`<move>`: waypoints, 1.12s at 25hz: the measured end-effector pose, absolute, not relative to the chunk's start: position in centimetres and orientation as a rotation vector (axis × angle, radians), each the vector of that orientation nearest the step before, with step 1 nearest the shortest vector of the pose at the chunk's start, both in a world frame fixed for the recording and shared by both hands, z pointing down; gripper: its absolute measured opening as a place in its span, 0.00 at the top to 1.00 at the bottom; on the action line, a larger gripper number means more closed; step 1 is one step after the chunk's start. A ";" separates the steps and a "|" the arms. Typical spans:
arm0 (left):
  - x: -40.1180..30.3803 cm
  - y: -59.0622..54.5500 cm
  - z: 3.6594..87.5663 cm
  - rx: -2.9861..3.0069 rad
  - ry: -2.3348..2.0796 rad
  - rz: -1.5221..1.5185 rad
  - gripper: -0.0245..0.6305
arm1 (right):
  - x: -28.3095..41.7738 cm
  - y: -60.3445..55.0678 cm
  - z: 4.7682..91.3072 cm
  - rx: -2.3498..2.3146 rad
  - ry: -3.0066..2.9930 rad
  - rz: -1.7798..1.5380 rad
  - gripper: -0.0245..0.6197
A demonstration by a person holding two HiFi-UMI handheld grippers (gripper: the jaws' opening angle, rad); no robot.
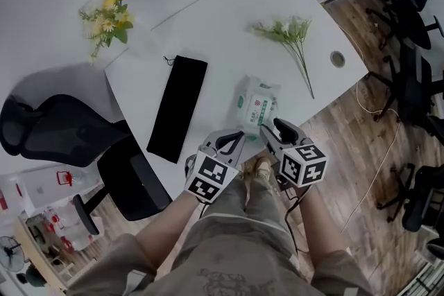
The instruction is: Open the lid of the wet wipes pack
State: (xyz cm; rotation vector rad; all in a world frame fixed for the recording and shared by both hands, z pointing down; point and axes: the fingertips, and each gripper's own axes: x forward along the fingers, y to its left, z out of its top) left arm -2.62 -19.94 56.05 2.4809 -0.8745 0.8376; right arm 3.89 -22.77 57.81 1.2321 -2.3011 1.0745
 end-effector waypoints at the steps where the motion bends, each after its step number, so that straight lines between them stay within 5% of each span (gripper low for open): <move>1: -2.6 -20.0 56.9 2.463 -0.868 0.848 0.94 | 3.8 -23.1 58.5 1.221 -2.297 1.099 0.66; 11: -1.9 -20.4 62.7 2.352 -0.812 0.928 0.94 | 3.9 -24.7 62.8 1.184 -2.227 1.282 0.66; 15: -1.9 -20.4 63.4 2.350 -0.810 0.919 0.94 | 4.1 -24.7 62.9 1.160 -2.225 1.285 0.74; 28: -1.7 -20.4 63.8 2.347 -0.782 0.960 0.94 | 0.2 -25.8 57.7 0.949 -2.390 0.984 0.86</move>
